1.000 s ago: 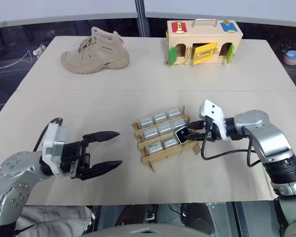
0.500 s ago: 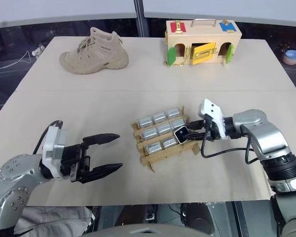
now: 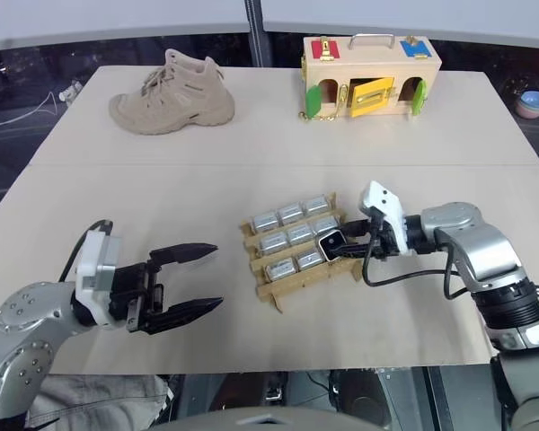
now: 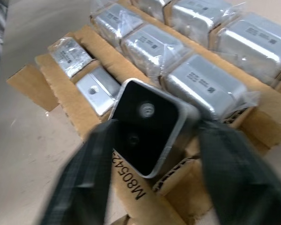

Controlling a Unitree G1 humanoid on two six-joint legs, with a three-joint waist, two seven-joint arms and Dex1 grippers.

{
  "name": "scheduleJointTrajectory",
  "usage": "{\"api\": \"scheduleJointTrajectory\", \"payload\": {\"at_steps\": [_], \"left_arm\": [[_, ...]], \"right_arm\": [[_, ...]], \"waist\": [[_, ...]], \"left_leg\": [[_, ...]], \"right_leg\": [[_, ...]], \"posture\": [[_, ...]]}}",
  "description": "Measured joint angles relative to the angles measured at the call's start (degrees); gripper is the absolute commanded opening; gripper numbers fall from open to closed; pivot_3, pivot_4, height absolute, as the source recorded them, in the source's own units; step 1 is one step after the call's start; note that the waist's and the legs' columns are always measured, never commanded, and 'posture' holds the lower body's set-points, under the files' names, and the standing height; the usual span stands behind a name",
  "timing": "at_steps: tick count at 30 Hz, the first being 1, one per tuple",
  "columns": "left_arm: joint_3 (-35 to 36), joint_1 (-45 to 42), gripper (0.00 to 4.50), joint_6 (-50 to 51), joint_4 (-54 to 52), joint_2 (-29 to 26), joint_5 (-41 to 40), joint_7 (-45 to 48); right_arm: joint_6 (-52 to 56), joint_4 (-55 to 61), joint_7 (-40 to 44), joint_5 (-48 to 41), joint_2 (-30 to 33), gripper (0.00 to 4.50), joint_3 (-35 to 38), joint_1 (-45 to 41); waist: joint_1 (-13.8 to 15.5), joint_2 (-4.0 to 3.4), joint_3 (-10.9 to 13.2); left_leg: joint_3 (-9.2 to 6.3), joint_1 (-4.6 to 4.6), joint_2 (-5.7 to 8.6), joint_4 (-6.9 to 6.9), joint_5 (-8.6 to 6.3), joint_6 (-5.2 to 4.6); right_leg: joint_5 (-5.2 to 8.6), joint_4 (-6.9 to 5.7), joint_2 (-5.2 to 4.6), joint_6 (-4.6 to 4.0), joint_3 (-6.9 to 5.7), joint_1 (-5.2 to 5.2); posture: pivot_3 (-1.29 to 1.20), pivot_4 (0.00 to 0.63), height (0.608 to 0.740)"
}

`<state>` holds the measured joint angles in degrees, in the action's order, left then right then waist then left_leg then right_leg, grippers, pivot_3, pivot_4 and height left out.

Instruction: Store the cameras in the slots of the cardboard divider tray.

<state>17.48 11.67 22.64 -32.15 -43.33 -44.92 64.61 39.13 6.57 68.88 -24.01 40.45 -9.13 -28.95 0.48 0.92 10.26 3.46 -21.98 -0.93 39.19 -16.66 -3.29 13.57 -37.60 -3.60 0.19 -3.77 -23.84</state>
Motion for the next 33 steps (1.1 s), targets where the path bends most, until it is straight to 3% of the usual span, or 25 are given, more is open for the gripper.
{"api": "scheduleJointTrajectory", "payload": {"at_steps": [1, 22, 24, 33], "left_arm": [[0.0, 0.0, 4.46, 0.0, 0.0, 0.0, 0.0, 0.0], [0.0, 0.0, 4.46, -0.6, 0.0, 0.0, 0.4, -0.1], [0.0, 0.2, 4.46, -0.6, 0.0, 0.0, 0.4, -0.1], [0.0, 0.5, 4.46, -0.7, 0.0, 0.0, 0.4, -0.7]], "right_arm": [[-0.6, 0.9, 0.7, -0.9, 0.1, 0.82, 0.8, 0.0], [-4.7, 1.2, 1.8, -1.1, 0.9, 0.82, 0.4, 0.6], [-4.5, 1.0, 1.8, -1.0, 0.8, 0.56, 0.4, 0.4], [-6.0, 0.9, 2.7, -1.2, 1.0, 0.56, 0.4, 0.3]], "waist": [[-0.2, 0.00, 0.0], [-1.2, 0.00, 0.0], [-1.3, 0.00, 0.0], [-1.2, -0.02, 0.0]], "left_leg": [[0.00, 0.02, 0.00, -0.02, 0.00, 0.00], [0.00, 0.03, -0.02, -0.04, 0.00, 0.01], [0.00, 0.03, -0.02, -0.05, 0.00, 0.01], [-0.01, 0.00, -0.02, -0.06, 0.00, 0.01]], "right_leg": [[0.00, -0.01, 0.01, 0.00, 0.01, 0.01], [0.01, -0.01, -0.02, -0.04, 0.00, 0.00], [0.01, -0.01, -0.02, -0.04, 0.00, 0.00], [0.03, 0.00, -0.05, -0.07, 0.00, -0.03]], "posture": [[0.00, 0.150, 0.740], [0.00, 0.150, 0.740], [0.00, 0.150, 0.740], [0.00, 0.150, 0.740]]}}
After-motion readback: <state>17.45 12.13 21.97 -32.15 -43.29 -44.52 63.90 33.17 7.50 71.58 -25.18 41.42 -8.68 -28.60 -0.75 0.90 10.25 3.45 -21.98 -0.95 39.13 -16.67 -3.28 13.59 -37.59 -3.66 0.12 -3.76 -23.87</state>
